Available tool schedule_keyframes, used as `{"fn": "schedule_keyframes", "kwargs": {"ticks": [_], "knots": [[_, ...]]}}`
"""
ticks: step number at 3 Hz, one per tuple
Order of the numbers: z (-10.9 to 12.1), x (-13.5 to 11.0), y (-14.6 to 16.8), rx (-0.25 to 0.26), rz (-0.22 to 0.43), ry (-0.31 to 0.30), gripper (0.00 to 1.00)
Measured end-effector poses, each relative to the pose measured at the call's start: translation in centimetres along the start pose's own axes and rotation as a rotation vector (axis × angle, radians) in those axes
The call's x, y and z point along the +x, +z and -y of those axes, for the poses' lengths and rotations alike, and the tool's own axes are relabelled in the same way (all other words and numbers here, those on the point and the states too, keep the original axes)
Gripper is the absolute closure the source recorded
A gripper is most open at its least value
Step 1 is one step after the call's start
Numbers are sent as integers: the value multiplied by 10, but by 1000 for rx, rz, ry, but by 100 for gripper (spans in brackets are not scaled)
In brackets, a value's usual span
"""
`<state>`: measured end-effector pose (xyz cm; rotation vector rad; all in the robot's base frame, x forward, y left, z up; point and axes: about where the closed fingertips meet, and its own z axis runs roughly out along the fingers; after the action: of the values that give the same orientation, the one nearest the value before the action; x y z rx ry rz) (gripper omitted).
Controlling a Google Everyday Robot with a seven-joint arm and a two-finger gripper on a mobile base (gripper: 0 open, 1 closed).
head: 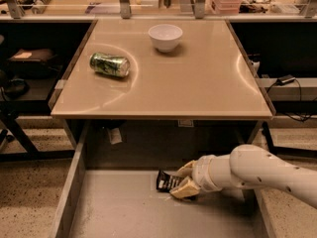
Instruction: Pick rxbar chocolate from top drawer and place on counter
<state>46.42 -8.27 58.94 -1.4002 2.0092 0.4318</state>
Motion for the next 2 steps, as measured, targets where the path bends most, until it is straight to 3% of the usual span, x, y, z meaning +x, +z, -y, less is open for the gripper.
{"fn": "schedule_keyframes", "kwargs": {"ticks": [1, 2], "knots": [[-10, -15, -21, 0, -11, -42, 100], [-8, -47, -61, 36, -1, -121, 100]]}}
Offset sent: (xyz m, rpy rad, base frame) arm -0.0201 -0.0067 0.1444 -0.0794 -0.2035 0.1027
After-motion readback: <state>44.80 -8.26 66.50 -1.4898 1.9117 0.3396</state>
